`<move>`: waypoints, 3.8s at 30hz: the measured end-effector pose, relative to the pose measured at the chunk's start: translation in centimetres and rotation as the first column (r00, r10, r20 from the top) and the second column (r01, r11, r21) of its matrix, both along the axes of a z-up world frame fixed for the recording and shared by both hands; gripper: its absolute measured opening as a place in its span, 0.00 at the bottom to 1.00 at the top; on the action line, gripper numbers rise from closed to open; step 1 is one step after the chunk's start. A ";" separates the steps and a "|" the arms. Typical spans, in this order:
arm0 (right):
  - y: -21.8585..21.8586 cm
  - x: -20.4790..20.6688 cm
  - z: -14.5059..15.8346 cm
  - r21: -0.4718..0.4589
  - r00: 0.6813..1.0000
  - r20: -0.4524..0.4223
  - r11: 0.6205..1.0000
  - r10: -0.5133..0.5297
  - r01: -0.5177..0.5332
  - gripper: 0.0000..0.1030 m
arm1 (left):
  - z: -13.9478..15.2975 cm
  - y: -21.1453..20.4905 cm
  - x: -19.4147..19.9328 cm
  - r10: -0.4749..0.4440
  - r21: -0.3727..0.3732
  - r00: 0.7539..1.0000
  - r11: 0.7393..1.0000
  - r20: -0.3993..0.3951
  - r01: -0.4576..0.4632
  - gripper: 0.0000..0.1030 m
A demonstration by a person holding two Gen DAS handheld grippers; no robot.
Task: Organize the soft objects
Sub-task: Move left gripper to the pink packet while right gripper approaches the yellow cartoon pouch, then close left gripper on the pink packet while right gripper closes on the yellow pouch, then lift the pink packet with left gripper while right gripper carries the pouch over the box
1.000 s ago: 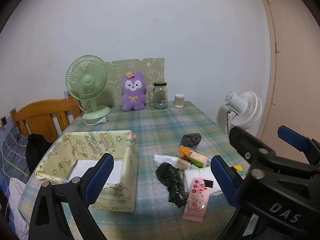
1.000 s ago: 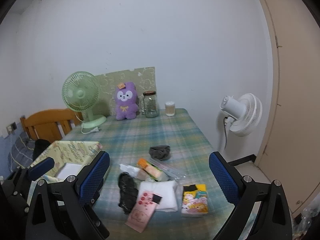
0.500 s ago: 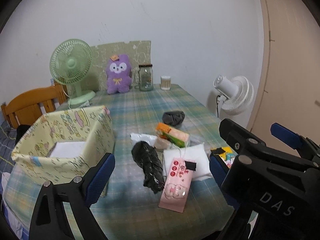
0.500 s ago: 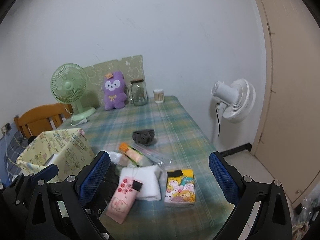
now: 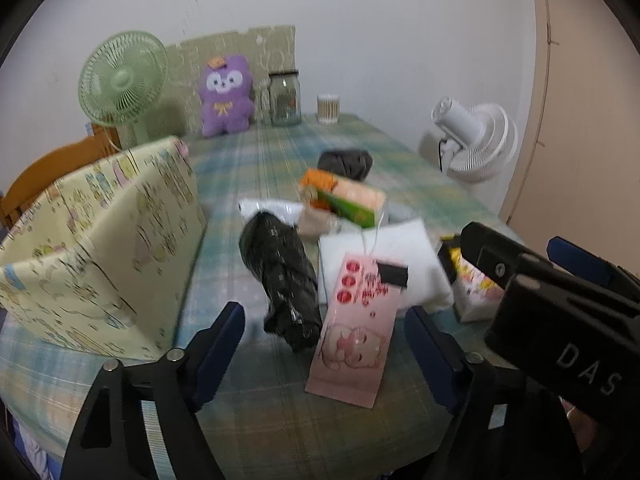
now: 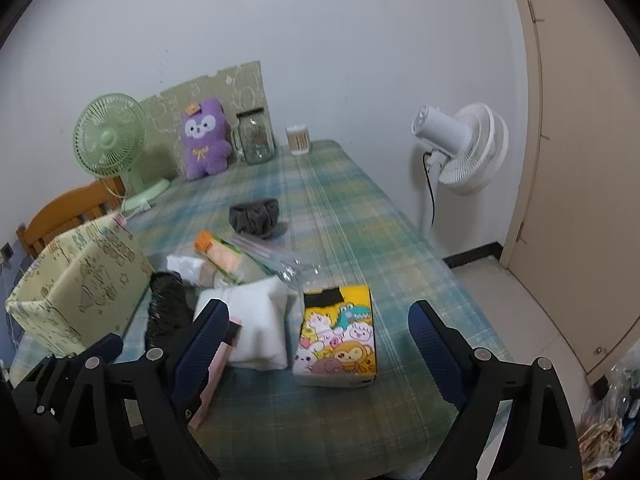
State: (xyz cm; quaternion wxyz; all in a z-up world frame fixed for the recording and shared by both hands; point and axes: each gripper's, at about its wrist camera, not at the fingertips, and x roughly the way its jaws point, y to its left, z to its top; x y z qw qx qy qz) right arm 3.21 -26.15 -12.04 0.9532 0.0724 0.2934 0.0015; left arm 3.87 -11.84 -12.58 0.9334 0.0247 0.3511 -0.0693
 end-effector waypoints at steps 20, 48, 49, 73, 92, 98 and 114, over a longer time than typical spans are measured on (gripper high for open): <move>-0.3 2.4 -3.6 0.015 0.993 -0.116 0.999 0.032 -0.030 0.63 | -1.9 -1.3 0.5 -0.034 0.011 0.997 0.999 -0.066 0.035 0.49; 1.3 -0.3 -1.9 0.017 0.997 -0.069 0.999 0.039 -0.038 0.49 | -2.1 0.1 -2.2 -0.004 0.021 0.998 1.000 -0.059 0.006 0.57; 1.3 -0.3 -1.9 0.017 0.997 -0.068 0.999 0.039 -0.038 0.49 | -2.1 0.1 -2.3 -0.009 0.014 0.998 1.000 -0.060 0.010 0.53; 1.9 -1.3 1.7 0.018 0.999 -0.025 0.999 0.030 -0.029 0.49 | 2.2 -0.5 -2.3 -0.050 -0.046 0.999 0.998 0.018 0.051 0.39; 4.4 -0.5 6.4 0.003 0.997 0.030 0.998 0.066 -0.066 0.49 | 7.2 1.1 -1.3 -0.007 -0.069 0.995 0.998 0.096 0.014 0.39; 5.2 -0.2 7.9 -0.001 0.996 0.053 0.997 0.076 -0.076 0.49 | 8.9 1.9 -1.0 0.006 -0.069 0.992 0.998 0.124 0.002 0.39; 8.4 1.5 10.5 0.006 0.992 0.081 0.995 0.102 -0.103 0.49 | 11.4 4.9 0.7 0.021 -0.029 0.989 0.999 0.149 -0.017 0.39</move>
